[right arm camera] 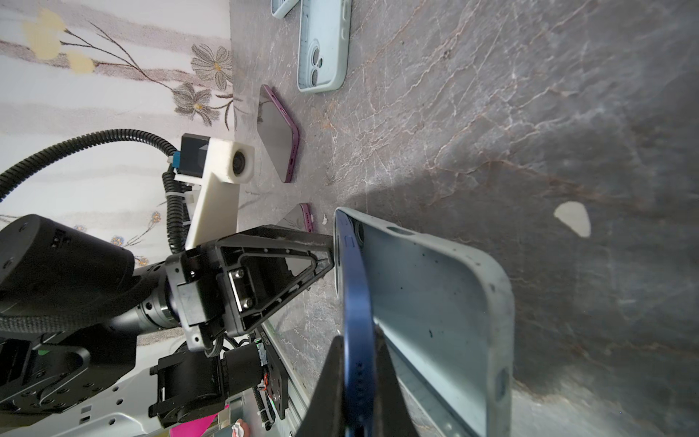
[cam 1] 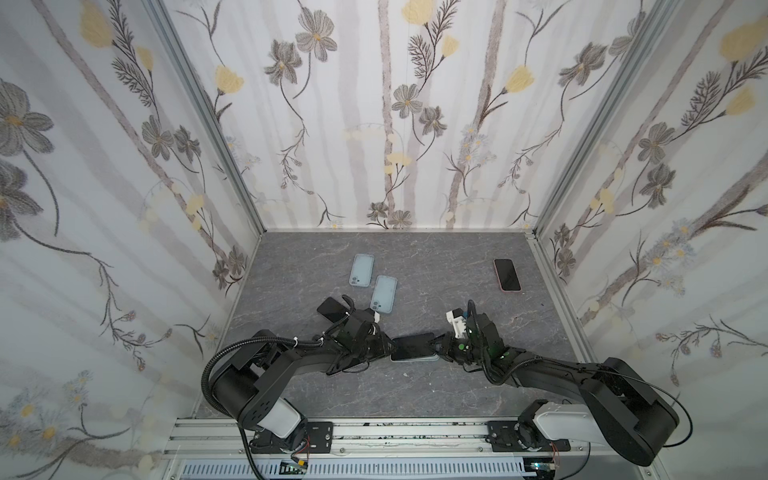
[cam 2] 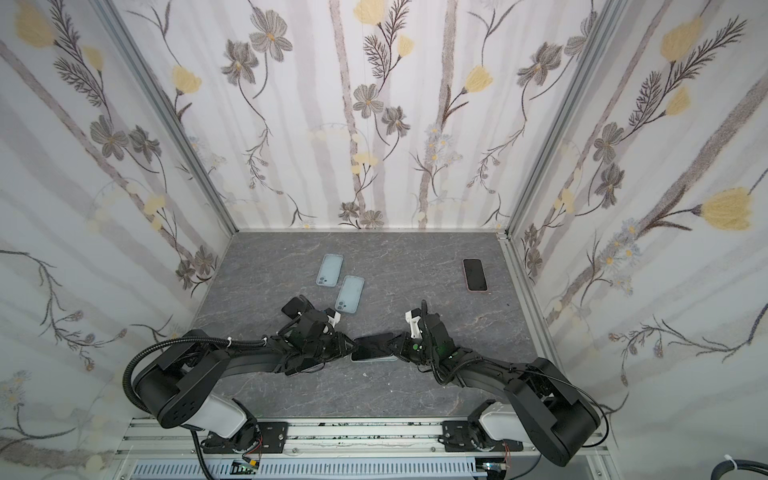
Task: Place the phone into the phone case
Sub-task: 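Lower the black phone into the pale blue case with both grippers, then press the phone edges down into the pale blue case with both grippers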
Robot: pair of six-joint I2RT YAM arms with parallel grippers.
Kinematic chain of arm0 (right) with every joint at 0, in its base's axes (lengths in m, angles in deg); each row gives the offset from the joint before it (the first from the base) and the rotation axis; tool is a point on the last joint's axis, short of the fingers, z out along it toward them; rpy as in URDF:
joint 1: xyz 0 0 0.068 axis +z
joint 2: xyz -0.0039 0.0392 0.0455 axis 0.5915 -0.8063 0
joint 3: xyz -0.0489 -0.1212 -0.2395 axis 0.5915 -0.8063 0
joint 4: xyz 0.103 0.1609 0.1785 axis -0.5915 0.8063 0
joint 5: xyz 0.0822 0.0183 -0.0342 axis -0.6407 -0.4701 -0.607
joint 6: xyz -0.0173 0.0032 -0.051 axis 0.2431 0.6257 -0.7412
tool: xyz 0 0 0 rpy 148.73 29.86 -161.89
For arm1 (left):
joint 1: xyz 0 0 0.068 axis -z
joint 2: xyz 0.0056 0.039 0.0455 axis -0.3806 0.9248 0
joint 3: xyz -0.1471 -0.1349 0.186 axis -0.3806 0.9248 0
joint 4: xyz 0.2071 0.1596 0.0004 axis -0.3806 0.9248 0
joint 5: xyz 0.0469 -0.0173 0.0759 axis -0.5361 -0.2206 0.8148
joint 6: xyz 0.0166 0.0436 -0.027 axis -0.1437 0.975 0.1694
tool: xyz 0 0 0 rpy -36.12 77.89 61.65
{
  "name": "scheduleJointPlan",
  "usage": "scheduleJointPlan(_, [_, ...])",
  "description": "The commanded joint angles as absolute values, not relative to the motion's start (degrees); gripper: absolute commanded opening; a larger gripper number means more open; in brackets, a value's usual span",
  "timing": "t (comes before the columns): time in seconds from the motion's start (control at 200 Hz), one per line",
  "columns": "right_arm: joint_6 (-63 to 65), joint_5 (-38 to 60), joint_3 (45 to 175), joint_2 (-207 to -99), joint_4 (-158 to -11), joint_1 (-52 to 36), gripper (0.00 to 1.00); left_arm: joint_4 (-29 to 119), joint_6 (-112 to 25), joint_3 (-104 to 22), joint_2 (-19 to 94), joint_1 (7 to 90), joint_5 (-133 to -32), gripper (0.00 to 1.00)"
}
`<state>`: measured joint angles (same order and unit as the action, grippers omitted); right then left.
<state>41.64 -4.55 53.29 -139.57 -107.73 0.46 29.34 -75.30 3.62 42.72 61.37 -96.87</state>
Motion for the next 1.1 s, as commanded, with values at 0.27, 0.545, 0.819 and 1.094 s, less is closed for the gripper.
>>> scheduleJointPlan(0.27, [38.9, 2.3, 56.8, -138.1, -89.6, 0.9, 0.32, 29.4, -76.2, 3.9, 41.2, 61.7, -97.0, 0.32])
scheduleJointPlan(0.545, [37.5, 4.6, 60.8, -136.8, -81.0, 1.6, 0.51, 31.0, -75.3, 3.8, 41.1, 61.7, -96.2, 0.32])
scheduleJointPlan(0.819, [36.0, 6.7, 61.7, -133.1, -74.3, 1.5, 0.48, 34.5, -73.0, 2.5, 40.5, 61.7, -95.6, 0.32])
scheduleJointPlan(1.094, [35.9, 4.0, 59.9, -134.9, -77.1, 1.6, 0.29, 38.0, -69.4, 0.4, 41.1, 61.7, -97.0, 0.31])
